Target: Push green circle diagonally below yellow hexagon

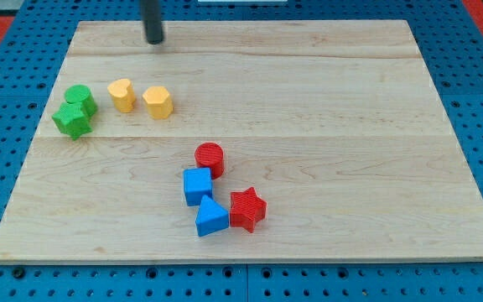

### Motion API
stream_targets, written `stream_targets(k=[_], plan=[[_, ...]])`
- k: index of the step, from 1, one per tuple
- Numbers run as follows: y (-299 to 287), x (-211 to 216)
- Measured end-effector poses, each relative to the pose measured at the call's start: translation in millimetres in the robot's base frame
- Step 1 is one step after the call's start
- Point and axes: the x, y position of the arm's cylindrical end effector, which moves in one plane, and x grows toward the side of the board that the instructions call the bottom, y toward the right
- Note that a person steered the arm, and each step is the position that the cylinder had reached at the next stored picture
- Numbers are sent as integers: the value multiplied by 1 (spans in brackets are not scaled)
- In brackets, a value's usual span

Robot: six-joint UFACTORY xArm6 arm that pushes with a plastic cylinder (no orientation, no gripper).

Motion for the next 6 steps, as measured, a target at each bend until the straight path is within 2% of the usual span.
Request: stream_targets(k=[1,2,3,4,6], plan=[[-86,32],[-119,70],[-118,115],[-114,138],[-19,161]])
